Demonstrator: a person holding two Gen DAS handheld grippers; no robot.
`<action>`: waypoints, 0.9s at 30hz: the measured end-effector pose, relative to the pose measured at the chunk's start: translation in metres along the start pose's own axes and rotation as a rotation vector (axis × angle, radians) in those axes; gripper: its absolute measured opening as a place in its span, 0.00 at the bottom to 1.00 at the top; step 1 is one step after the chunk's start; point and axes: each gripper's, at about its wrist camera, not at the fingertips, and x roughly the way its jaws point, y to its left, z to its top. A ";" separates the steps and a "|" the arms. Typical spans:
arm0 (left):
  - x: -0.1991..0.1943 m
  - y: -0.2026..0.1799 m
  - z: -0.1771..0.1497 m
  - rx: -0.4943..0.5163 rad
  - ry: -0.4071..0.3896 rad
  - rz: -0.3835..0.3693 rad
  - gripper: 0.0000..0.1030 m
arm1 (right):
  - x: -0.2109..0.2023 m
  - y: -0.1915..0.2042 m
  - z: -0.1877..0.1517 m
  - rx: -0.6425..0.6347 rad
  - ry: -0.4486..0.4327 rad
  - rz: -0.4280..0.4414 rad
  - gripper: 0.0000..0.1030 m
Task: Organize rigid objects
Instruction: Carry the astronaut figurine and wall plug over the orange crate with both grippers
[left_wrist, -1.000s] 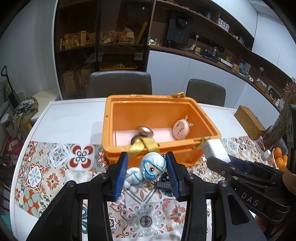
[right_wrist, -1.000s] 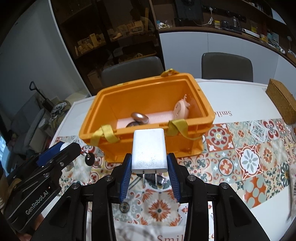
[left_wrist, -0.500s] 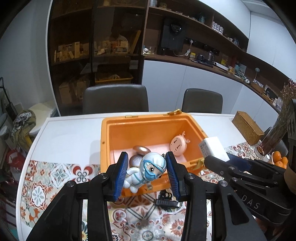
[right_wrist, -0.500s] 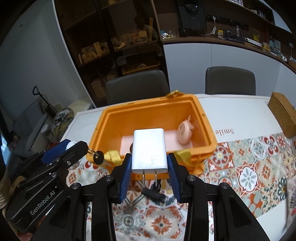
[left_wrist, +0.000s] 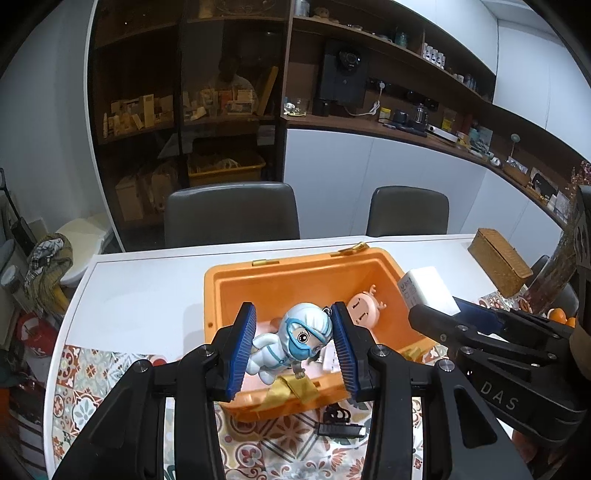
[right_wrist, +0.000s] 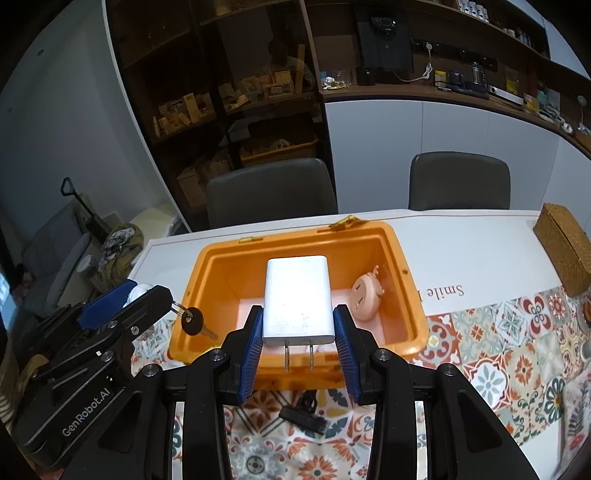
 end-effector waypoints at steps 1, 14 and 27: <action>0.002 0.000 0.002 0.003 0.003 0.001 0.40 | 0.002 -0.001 0.001 0.002 0.003 -0.002 0.37; 0.049 0.008 0.006 -0.008 0.113 0.018 0.40 | 0.045 -0.005 0.022 -0.024 0.098 -0.039 0.37; 0.094 0.005 -0.003 0.022 0.237 0.022 0.40 | 0.097 -0.014 0.010 -0.016 0.249 -0.041 0.37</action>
